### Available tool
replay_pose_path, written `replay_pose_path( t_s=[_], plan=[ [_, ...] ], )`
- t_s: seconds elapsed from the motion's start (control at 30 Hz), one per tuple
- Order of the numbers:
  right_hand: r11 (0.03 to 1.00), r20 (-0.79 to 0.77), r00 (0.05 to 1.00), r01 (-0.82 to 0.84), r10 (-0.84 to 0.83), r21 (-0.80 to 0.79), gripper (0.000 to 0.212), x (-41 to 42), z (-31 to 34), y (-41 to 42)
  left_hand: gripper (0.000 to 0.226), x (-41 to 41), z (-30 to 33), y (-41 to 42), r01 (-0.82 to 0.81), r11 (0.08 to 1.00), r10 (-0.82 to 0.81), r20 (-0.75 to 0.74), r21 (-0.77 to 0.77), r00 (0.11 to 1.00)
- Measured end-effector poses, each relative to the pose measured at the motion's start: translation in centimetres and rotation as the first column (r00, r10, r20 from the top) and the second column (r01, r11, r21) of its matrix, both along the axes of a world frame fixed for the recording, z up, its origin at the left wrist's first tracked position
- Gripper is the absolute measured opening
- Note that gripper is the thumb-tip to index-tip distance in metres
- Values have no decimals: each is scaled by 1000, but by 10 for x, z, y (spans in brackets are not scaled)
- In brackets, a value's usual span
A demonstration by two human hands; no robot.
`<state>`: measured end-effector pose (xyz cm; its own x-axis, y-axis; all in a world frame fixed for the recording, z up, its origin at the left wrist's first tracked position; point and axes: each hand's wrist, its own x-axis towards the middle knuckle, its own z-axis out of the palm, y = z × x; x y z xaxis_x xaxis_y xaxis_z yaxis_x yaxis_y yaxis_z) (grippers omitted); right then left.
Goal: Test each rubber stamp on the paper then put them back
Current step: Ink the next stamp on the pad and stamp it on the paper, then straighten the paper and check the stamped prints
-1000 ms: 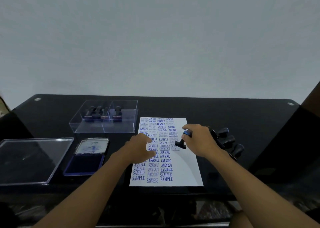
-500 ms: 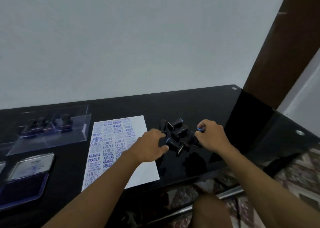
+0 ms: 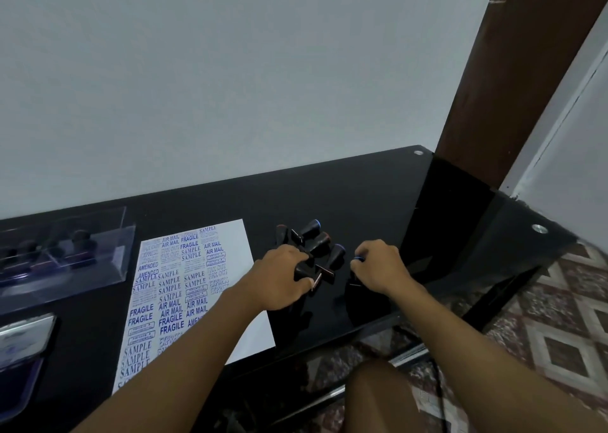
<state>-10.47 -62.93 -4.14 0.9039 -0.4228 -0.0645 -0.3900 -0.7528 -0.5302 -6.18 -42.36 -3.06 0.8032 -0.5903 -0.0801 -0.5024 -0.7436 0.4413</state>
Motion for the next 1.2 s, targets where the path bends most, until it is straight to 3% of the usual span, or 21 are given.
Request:
replay_pose_path(
  t_s=[0.17, 0.27, 0.37, 0.53, 0.67, 0.87, 1.0, 1.2],
  plan=[
    [954, 175, 981, -29, 85, -298, 32, -6, 8, 23, 45, -7, 8, 13, -20, 1000, 20, 1, -16, 1000],
    [966, 300, 940, -93, 166, -242, 30, -5, 17, 58, 46, -13, 13, 34, -58, 998, 58, 11, -10, 998],
    [971, 328, 915, -203, 233, -123, 25, -3, 24, 102, 55, -13, 15, 66, -130, 991, 130, 16, 34, 991],
    [947, 120, 940, -320, 319, -14, 17, 6, 11, 159, 54, -19, 15, 132, -303, 952, 304, -13, 38, 953],
    [956, -33, 956, -292, 292, 0, 31, 11, -2, 174, 53, -27, 13, 181, -363, 926, 369, -47, 103, 928],
    [968, -107, 963, -251, 249, -11, 38, 13, -10, 185, 56, -36, 0, 217, -427, 883, 453, -114, 194, 884],
    [975, -152, 964, -222, 217, -17, 37, 13, -8, 193, 57, -36, -8, 218, -432, 888, 451, -123, 157, 884],
    [970, -181, 964, -217, 196, -105, 39, 13, -9, 203, 36, -34, -15, 223, -444, 890, 455, -169, 103, 874]
  ],
)
